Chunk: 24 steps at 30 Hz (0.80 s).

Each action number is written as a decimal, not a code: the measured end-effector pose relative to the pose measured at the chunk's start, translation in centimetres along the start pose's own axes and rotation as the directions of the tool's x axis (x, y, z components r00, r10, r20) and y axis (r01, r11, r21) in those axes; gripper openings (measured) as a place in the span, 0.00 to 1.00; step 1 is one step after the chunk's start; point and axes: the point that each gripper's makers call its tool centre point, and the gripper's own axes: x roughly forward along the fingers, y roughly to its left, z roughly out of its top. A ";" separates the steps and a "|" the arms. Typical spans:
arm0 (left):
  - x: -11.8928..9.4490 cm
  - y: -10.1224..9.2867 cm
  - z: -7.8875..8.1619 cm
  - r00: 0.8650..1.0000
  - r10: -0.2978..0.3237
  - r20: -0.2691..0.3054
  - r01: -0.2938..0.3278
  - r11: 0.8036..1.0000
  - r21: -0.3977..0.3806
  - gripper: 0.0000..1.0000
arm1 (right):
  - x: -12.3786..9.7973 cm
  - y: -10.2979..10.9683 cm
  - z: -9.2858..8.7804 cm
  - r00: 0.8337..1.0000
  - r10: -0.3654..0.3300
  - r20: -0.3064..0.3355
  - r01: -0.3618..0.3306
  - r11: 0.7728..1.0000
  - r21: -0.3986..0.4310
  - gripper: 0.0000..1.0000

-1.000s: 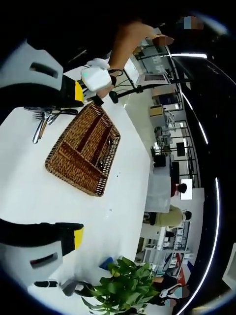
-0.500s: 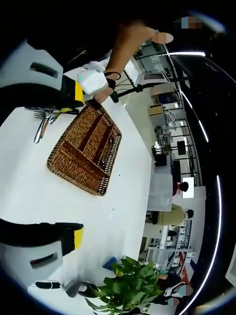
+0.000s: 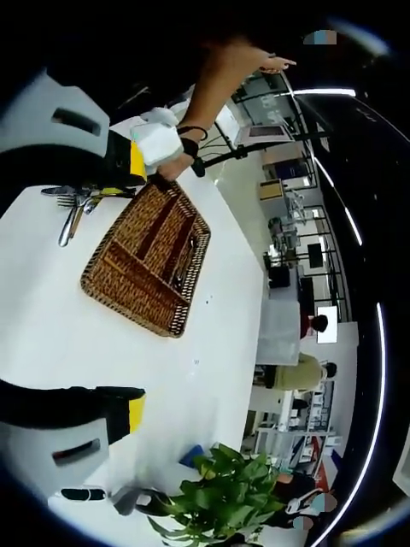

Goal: Arrange the knives, forks, and spoons in their matching storage slots by inserting each utensil handle-first until every utensil is classified and aligned in the correct compartment

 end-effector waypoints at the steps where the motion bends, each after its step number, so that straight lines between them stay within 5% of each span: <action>1: 0.0 0.0 0.0 1.000 -0.003 -0.002 0.002 1.000 -0.012 0.11 | 0.1 0.0 0.0 1.000 0.001 -0.001 -0.001 1.000 -0.002 1.00; 12: 0.3 -1.1 -0.9 1.000 -0.026 0.007 0.026 0.994 -0.106 0.12 | 0.4 0.3 0.4 1.000 0.010 0.003 -0.010 1.000 -0.007 1.00; 15: 0.4 -1.0 -0.7 0.998 0.000 0.066 0.010 0.988 -0.156 0.10 | 0.4 0.5 0.4 1.000 0.013 0.003 -0.012 1.000 -0.006 1.00; 24: 0.3 -1.1 -0.5 0.997 0.010 0.071 0.000 0.990 -0.141 0.06 | 0.3 0.8 0.3 1.000 0.013 0.003 -0.013 1.000 -0.007 1.00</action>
